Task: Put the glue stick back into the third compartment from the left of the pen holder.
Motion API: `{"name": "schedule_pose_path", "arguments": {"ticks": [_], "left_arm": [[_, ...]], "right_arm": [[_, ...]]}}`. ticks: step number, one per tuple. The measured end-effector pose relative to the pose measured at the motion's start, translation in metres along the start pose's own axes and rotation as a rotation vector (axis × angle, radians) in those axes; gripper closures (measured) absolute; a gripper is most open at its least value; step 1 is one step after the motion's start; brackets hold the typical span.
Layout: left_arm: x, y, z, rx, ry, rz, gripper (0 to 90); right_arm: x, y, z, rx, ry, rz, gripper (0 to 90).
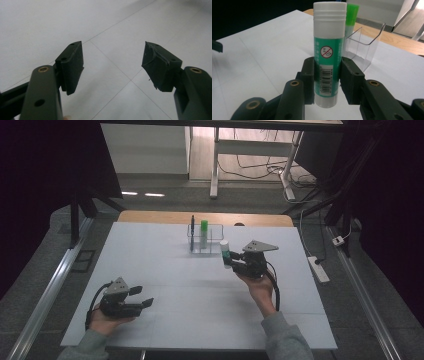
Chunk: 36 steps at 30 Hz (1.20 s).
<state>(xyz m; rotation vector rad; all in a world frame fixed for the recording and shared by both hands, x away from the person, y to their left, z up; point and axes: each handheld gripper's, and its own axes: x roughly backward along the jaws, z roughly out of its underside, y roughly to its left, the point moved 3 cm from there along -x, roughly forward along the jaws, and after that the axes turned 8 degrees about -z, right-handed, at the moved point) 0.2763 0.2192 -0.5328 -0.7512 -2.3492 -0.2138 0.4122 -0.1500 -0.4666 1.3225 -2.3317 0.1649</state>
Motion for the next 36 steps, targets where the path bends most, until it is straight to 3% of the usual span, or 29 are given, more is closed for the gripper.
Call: {"name": "schedule_pose_path", "arguments": {"ticks": [10,36], "left_arm": [[-0.001,-0.003,0.001,-0.024,0.012,-0.003,32.4],[0.0,0.002,0.001,0.0,0.002,0.014,31.5]], "right_arm": [[-0.009,-0.016,-0.013,-0.043,-0.033,0.011,65.5],[-0.039,-0.044,-0.045,-0.078,-0.071,0.044,65.4]]}}
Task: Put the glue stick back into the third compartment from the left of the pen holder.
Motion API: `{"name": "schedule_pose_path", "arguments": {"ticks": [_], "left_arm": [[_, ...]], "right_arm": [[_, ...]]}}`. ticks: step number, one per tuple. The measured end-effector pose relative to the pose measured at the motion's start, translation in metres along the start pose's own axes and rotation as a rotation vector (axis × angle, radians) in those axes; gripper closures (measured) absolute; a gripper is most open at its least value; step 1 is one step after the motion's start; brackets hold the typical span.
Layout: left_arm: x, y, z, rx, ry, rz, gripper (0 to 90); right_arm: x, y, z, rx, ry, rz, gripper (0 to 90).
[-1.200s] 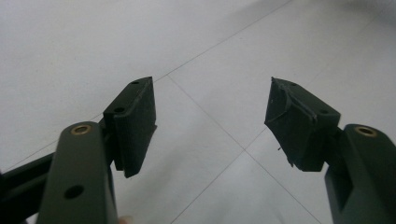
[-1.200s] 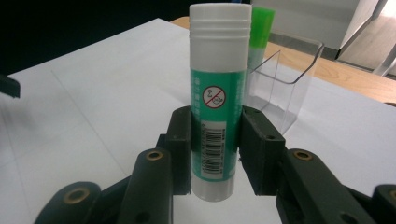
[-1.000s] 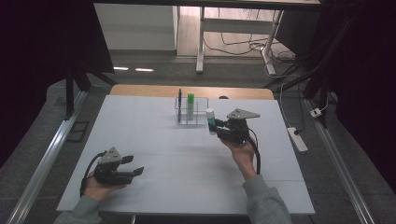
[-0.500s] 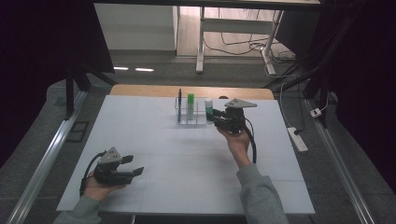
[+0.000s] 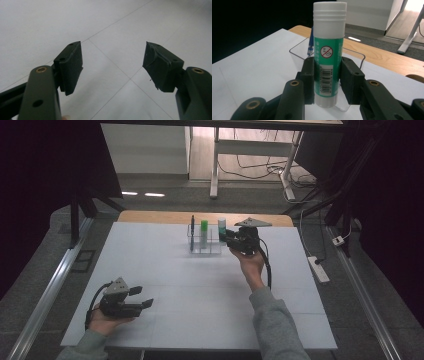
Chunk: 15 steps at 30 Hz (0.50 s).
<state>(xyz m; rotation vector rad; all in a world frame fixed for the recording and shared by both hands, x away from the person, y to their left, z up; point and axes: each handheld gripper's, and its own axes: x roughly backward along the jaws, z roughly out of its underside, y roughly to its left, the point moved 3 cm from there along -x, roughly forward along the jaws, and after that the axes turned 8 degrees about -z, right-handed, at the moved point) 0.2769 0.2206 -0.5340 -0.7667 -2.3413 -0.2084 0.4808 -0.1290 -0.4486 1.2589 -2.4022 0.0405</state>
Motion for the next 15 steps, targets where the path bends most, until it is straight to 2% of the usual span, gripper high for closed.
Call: {"name": "schedule_pose_path", "arguments": {"ticks": [15], "left_arm": [[0.0,0.003,0.001,0.007,0.003,-0.002,31.4]], "right_arm": [[-0.028,-0.017,-0.01,-0.013,-0.011,0.022,65.4]]}}
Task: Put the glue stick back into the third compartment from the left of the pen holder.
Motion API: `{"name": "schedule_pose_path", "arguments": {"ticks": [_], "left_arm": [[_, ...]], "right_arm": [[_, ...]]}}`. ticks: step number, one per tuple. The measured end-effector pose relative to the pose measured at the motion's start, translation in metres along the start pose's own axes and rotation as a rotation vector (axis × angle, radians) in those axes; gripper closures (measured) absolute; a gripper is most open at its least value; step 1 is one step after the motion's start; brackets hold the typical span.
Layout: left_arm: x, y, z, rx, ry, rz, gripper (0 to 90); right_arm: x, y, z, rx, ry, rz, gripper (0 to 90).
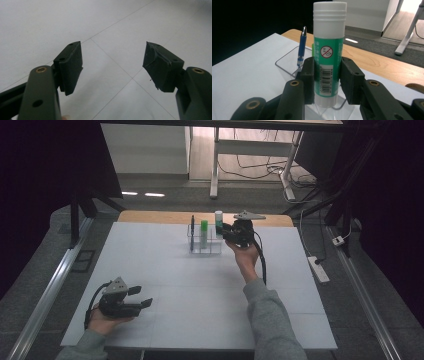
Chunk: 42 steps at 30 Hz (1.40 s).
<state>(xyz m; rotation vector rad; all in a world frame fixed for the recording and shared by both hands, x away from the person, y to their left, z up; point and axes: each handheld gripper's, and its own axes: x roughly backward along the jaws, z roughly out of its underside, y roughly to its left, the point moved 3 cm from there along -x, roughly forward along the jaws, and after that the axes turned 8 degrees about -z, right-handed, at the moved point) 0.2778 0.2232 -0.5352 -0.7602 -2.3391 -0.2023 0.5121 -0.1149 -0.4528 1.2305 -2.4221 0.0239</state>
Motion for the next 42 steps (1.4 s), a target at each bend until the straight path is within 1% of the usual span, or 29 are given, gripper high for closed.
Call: {"name": "schedule_pose_path", "arguments": {"ticks": [5,7,11,16,18,22,23,24,25,26,27,28,30,32,39,42], "left_arm": [[-0.001,0.0,0.0,-0.006,0.003,0.0,31.3],[-0.001,-0.001,0.0,-0.006,0.005,0.001,31.1],[-0.002,0.0,0.001,-0.005,0.01,0.001,30.9],[-0.001,0.0,0.001,-0.004,0.006,0.0,30.9],[-0.001,0.0,0.001,-0.003,0.008,-0.001,30.9],[0.0,0.0,0.001,-0.005,0.006,-0.001,30.8],[0.0,0.0,0.001,-0.005,0.005,-0.001,30.8],[0.0,0.001,0.001,-0.003,0.006,0.0,30.8],[0.001,0.001,0.001,-0.002,0.005,0.001,30.8],[0.001,0.001,0.001,-0.003,0.004,0.001,30.8],[0.001,0.001,0.001,-0.003,0.004,0.001,30.8],[0.001,0.001,0.001,-0.002,0.005,0.001,30.8],[0.001,0.001,0.001,-0.003,0.005,0.001,30.8],[0.001,0.001,0.001,-0.004,0.004,0.001,30.8],[0.001,0.0,0.001,-0.001,0.002,-0.001,30.8],[0.0,0.0,0.001,-0.005,0.007,-0.003,30.7]], "right_arm": [[-0.009,-0.005,0.0,0.004,0.005,0.021,65.4],[-0.012,-0.007,0.001,-0.006,0.0,0.021,65.4],[-0.017,-0.011,0.003,-0.009,-0.002,0.031,65.4],[-0.024,-0.015,0.009,-0.003,0.018,0.052,65.4],[-0.026,-0.016,0.01,-0.016,0.01,0.047,65.4],[-0.028,-0.016,0.012,-0.016,0.019,0.054,65.2],[-0.028,-0.016,0.013,-0.019,0.016,0.054,64.2],[-0.028,-0.016,0.013,-0.021,0.013,0.053,61.0],[-0.027,-0.016,0.013,-0.033,0.0,0.038,54.7],[-0.025,-0.016,0.012,-0.061,-0.018,0.015,49.5],[-0.023,-0.014,0.01,-0.072,-0.034,0.0,47.7],[-0.022,-0.013,0.009,-0.072,-0.042,-0.008,46.6],[-0.018,-0.009,0.006,-0.045,-0.04,0.015,44.7],[-0.014,-0.007,0.004,-0.024,-0.035,0.028,43.8],[0.003,-0.007,0.007,-0.022,-0.031,0.031,43.5],[0.012,-0.007,0.011,-0.007,-0.022,0.046,44.4]]}}
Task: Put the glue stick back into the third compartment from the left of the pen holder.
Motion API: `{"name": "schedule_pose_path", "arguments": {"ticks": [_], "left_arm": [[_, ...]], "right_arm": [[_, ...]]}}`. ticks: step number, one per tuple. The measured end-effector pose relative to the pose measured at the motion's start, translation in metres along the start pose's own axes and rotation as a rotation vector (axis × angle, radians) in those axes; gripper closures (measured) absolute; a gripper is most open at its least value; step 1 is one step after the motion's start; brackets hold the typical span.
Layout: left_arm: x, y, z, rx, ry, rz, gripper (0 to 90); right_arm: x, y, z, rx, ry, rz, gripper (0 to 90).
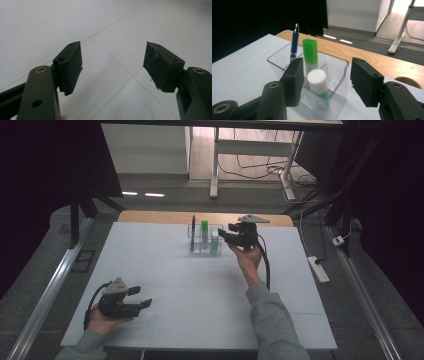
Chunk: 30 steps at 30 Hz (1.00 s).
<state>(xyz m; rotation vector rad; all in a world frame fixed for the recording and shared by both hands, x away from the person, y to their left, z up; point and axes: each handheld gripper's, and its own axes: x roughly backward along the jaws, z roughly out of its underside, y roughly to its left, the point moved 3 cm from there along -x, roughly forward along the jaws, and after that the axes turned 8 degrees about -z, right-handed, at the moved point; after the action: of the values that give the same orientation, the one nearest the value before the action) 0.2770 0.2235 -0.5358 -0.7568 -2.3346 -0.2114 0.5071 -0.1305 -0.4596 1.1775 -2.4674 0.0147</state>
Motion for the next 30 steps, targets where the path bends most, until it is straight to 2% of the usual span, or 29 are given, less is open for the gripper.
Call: {"name": "schedule_pose_path", "arguments": {"ticks": [6,11,21,30], "left_arm": [[-0.001,0.0,0.0,-0.004,0.002,-0.005,30.7],[-0.001,0.0,0.001,-0.004,0.005,-0.007,30.7],[-0.003,0.0,0.001,-0.002,0.013,-0.013,30.6],[-0.004,0.0,0.001,-0.002,0.017,-0.014,30.5]], "right_arm": [[0.021,0.001,0.011,0.017,0.011,0.007,44.8],[0.041,0.0,0.025,0.032,0.057,0.01,44.3],[0.089,-0.003,0.051,0.015,0.093,0.01,43.9],[0.121,0.007,0.069,0.012,0.128,-0.019,42.6]]}}
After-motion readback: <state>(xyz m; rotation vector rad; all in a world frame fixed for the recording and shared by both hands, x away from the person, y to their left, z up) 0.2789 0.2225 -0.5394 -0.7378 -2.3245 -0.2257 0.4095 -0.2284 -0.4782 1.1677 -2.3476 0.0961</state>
